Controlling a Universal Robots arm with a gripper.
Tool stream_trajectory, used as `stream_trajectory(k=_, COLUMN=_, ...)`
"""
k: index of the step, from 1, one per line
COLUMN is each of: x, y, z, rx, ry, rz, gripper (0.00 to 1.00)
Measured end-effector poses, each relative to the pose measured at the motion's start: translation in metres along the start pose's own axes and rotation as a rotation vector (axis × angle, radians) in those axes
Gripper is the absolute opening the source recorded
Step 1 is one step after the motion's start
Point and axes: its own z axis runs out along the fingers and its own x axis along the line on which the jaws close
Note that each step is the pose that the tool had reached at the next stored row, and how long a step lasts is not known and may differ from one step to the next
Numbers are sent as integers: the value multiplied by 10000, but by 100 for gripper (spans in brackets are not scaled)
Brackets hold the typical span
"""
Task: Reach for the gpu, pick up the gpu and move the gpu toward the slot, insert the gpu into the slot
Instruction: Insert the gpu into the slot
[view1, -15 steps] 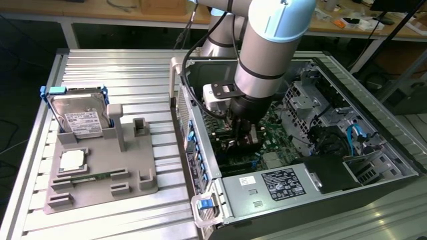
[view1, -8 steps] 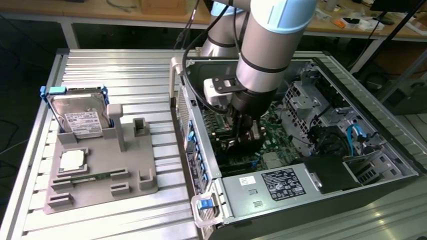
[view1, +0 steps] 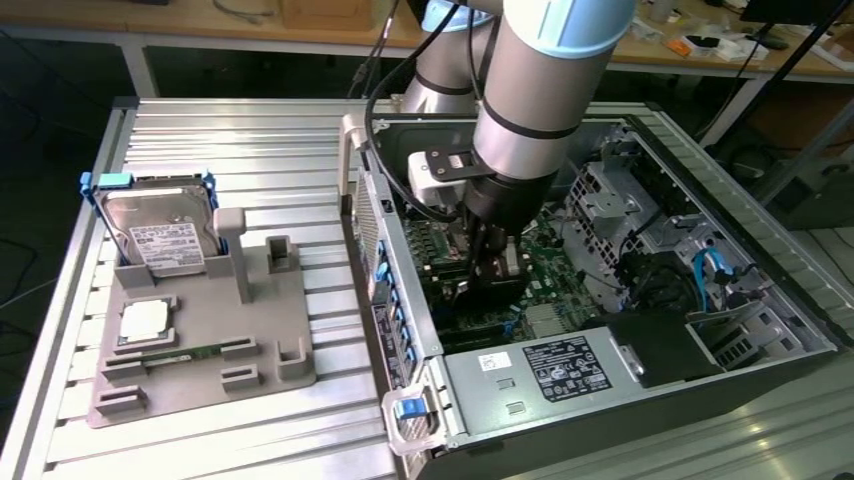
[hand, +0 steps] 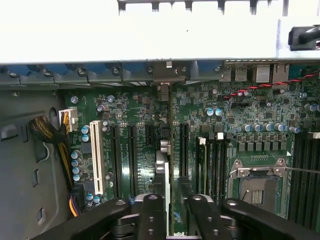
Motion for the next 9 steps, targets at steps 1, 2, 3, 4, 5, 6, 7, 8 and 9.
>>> stream_trajectory(k=1, x=0, y=0, z=0, rx=0, ry=0, rz=0, gripper=13)
stream_trajectory(k=2, x=0, y=0, z=0, rx=0, ry=0, rz=-1, gripper=13)
stream_trajectory(k=3, x=0, y=0, z=0, rx=0, ry=1, rz=-1, gripper=13)
stream_trajectory(k=4, x=0, y=0, z=0, rx=0, ry=1, rz=-1, gripper=11)
stream_trajectory(k=5, x=0, y=0, z=0, rx=0, ry=0, rz=0, gripper=11)
stream_trajectory(k=6, x=0, y=0, z=0, rx=0, ry=1, rz=0, gripper=11)
stream_trajectory(k=7, x=0, y=0, z=0, rx=0, ry=0, rz=-1, gripper=11)
stream_trajectory(k=8, x=0, y=0, z=0, rx=0, ry=0, rz=0, gripper=11)
stream_trajectory(k=9, x=0, y=0, z=0, rx=0, ry=0, rz=0, gripper=11)
